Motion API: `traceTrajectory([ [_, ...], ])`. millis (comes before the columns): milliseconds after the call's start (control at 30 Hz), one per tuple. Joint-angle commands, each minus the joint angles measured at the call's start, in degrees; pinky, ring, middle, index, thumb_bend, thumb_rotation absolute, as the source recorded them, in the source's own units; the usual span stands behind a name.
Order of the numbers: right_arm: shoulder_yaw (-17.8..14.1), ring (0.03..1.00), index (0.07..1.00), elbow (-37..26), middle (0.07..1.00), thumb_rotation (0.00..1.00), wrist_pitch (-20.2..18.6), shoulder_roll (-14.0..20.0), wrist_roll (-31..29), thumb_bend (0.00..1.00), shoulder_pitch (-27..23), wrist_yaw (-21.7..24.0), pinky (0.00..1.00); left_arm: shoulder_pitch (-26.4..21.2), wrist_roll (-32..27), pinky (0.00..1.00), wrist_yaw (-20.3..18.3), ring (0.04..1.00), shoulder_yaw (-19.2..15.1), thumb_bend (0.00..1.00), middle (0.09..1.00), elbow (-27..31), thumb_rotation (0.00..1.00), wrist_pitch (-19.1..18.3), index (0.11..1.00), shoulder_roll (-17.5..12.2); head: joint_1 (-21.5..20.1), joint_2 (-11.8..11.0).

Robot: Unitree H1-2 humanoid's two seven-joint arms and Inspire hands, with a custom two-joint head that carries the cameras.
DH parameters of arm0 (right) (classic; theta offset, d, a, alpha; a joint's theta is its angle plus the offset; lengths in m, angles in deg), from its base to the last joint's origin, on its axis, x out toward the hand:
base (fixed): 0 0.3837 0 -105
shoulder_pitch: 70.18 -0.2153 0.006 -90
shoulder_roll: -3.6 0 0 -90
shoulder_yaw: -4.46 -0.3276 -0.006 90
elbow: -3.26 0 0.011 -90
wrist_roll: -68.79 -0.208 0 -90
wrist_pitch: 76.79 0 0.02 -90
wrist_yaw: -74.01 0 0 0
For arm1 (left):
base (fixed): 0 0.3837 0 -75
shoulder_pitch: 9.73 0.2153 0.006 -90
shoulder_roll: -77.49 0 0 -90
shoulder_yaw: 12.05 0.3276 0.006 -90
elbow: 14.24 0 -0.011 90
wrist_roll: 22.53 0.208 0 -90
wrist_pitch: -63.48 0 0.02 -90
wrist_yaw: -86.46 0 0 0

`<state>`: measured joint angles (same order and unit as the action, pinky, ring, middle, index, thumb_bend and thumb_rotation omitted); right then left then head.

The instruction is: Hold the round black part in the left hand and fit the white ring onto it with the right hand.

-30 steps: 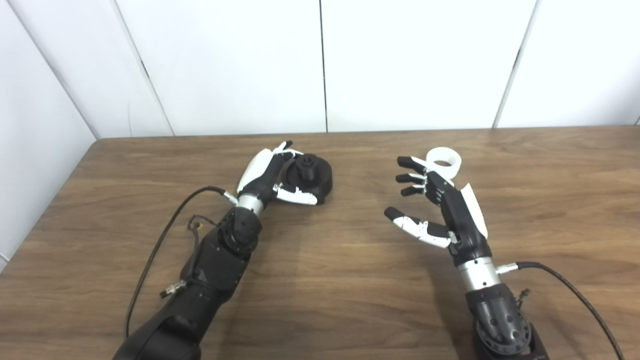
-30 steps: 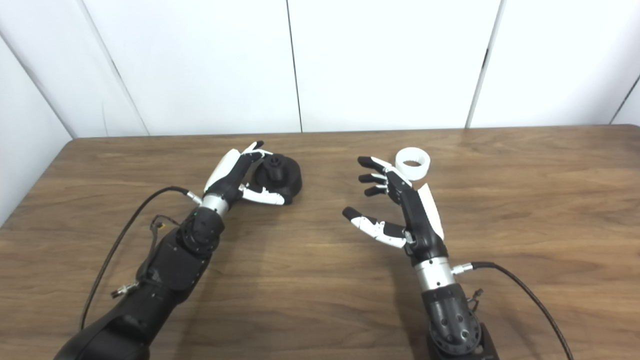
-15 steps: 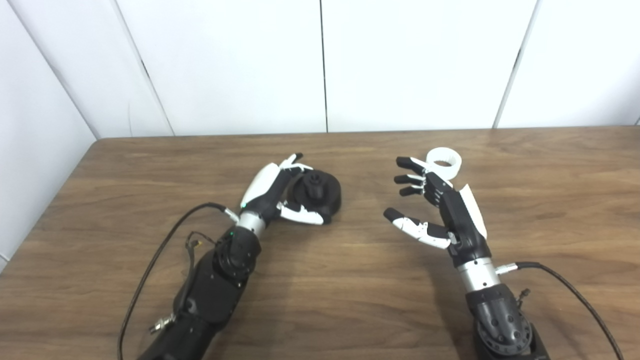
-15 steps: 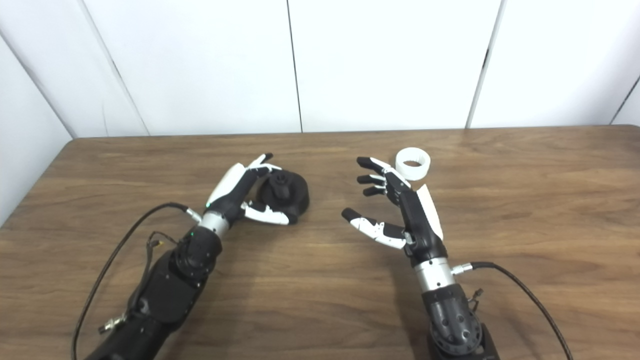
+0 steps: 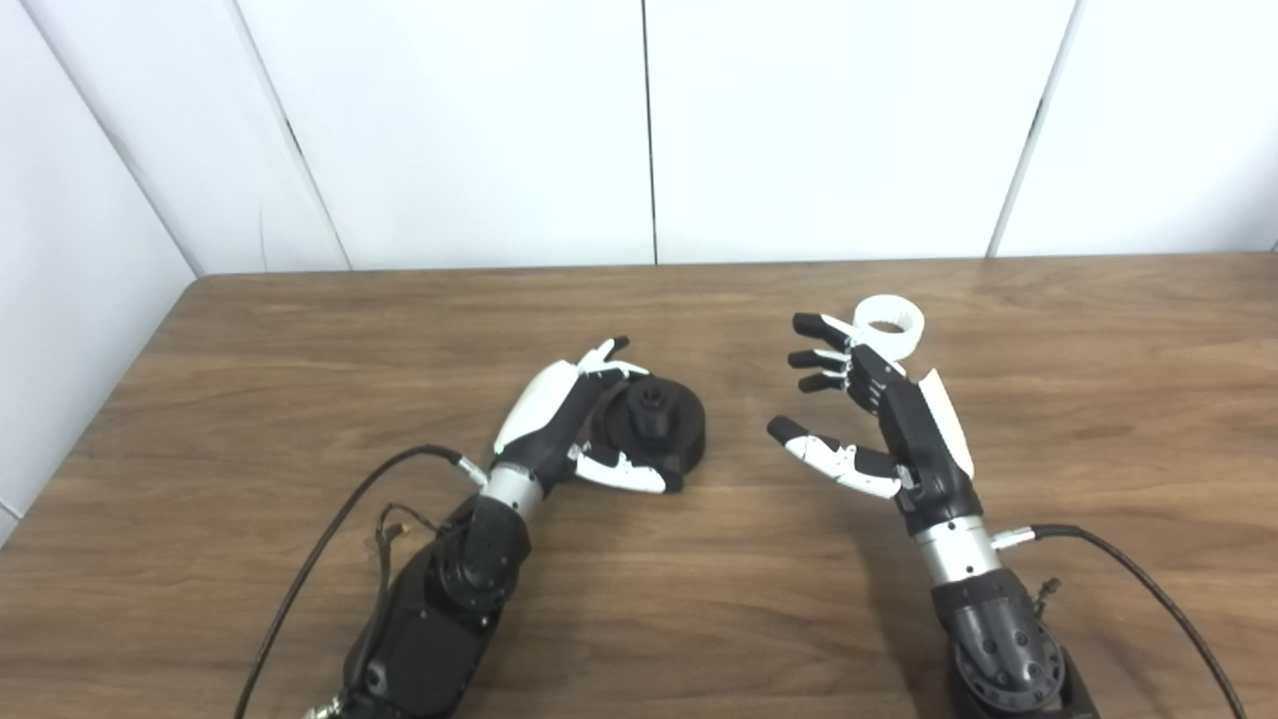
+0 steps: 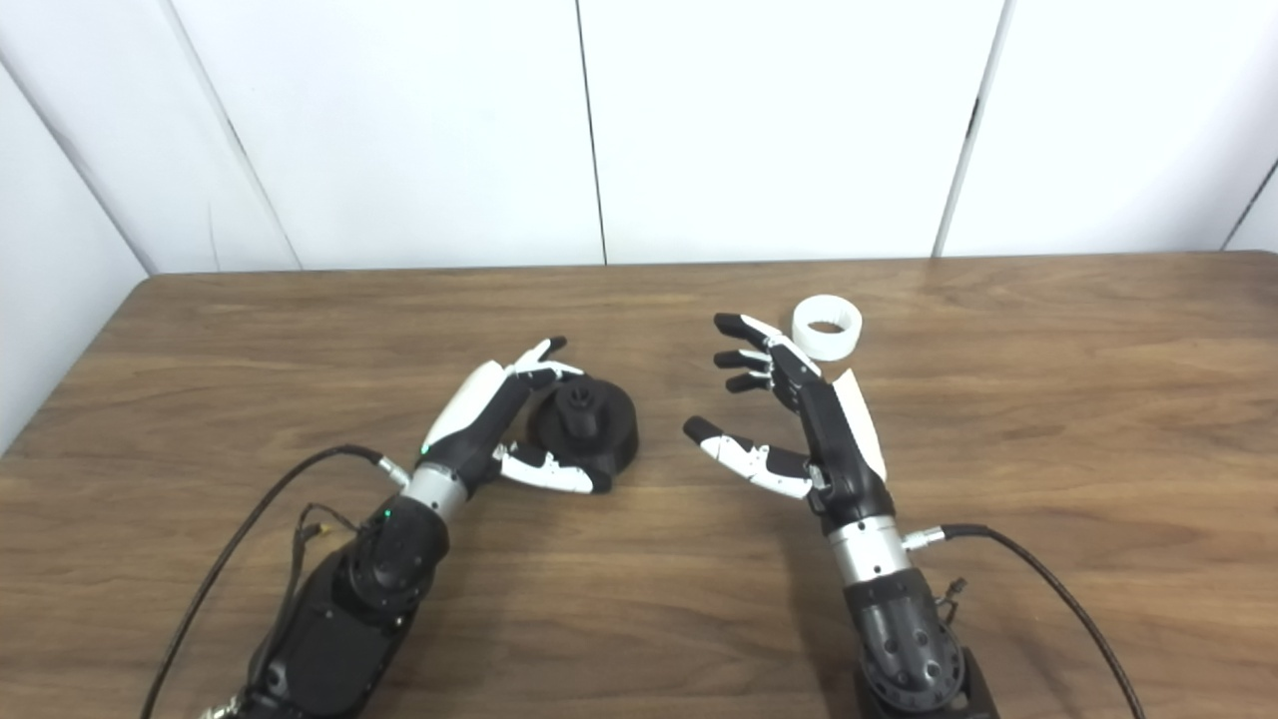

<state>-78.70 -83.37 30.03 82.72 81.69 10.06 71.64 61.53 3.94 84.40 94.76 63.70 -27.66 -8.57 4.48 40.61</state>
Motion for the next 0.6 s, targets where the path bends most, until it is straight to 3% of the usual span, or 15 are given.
traceTrajectory([
  [0, -0.20, 0.743, 0.812, 0.98, 0.835, 0.25, 1.94, 1.01, 0.98, 0.57, 1.99, -0.14, 0.66, -0.85, 0.85, 1.00, -0.28, 1.000, 0.27, 0.94, 1.000, 2.61, 0.25, 0.92, 0.654, -0.13, 0.03, 0.00],
  [367, -0.33, 0.738, 0.811, -0.45, 0.837, 0.27, 1.09, 1.08, 0.82, 0.58, 2.35, 0.11, 0.66, 3.64, 1.95, 1.00, -2.78, 1.000, 2.33, 0.97, 1.000, 10.17, 0.23, 0.80, 0.636, 1.60, 0.09, 0.85],
  [567, -0.37, 0.736, 0.800, -1.08, 0.833, 0.25, 0.49, 0.97, 0.47, 0.58, 2.67, 0.33, 0.65, 5.07, 2.75, 1.00, -2.79, 1.000, 2.85, 0.98, 1.000, 10.93, 0.24, 1.53, 0.635, 2.48, 0.13, 1.37],
])
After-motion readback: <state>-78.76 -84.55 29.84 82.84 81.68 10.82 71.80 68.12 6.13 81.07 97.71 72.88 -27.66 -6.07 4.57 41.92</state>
